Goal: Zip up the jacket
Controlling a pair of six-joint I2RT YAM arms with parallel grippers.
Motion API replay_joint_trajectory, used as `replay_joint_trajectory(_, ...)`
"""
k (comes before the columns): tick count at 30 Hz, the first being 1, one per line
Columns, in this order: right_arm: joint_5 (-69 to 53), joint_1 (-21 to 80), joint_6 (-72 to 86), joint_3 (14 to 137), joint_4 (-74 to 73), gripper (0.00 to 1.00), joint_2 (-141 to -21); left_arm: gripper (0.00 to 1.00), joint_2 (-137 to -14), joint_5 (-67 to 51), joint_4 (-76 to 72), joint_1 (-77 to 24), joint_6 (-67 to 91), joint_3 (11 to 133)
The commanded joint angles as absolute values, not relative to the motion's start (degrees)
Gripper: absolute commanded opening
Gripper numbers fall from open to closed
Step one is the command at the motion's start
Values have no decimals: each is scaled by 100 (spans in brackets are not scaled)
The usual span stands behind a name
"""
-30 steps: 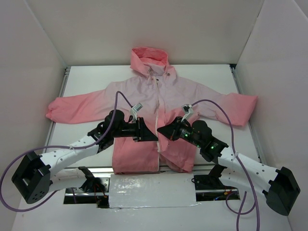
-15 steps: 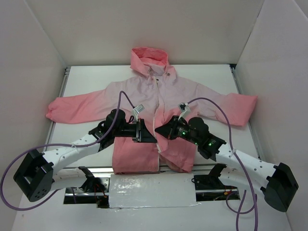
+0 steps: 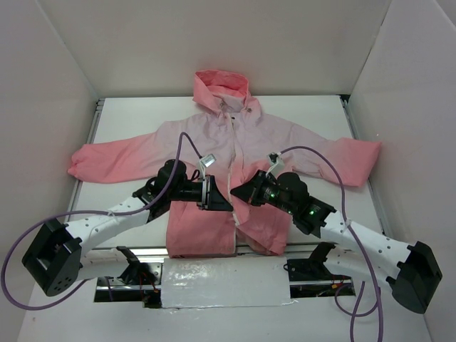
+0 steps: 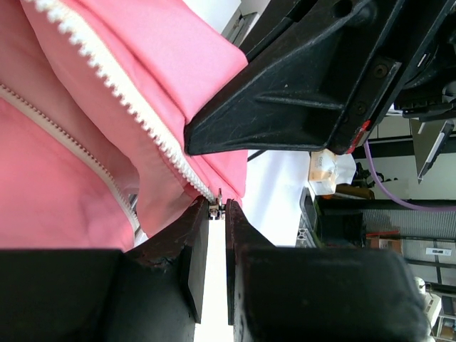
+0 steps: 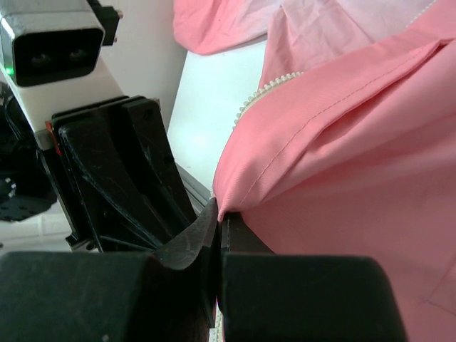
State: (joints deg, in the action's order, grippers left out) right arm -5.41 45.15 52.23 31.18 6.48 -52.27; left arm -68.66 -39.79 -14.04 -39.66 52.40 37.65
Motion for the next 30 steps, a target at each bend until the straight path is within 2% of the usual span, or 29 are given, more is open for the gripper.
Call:
replay_joint_trajectory(1, 394, 4517, 5668, 3524, 1213, 0, -5001, 16, -6882, -4553, -1266, -4096, 5124, 3902)
replay_joint_trajectory(17, 1564, 4843, 6775, 3920, 160, 0, -4931, 32, -7058, -4307, -1362, -4315, 5133, 4026)
replay_joint_trajectory(21, 1906, 4922, 7206, 4034, -271, 0, -4834, 24, -7084, -4350, -1555, -4324, 5203, 3990)
replay_joint_trajectory(24, 1863, 4939, 7085, 4069, -202, 0, -4860, 14, -7084, -4386, -1626, -4368, 5212, 4017)
replay_joint_trajectory(26, 1767, 4939, 6988, 4061, -106, 0, -4913, 12, -7066, -4394, -1635, -4377, 5194, 4060)
replay_joint_trajectory(29, 1547, 4939, 6690, 3815, 436, 0, -4869, 21, -7023, -4333, -1329, -4377, 5037, 4201)
replay_joint_trajectory(30, 1495, 4931, 6488, 3632, 579, 0, -4834, 34, -6953, -4176, -1014, -4377, 4967, 4306)
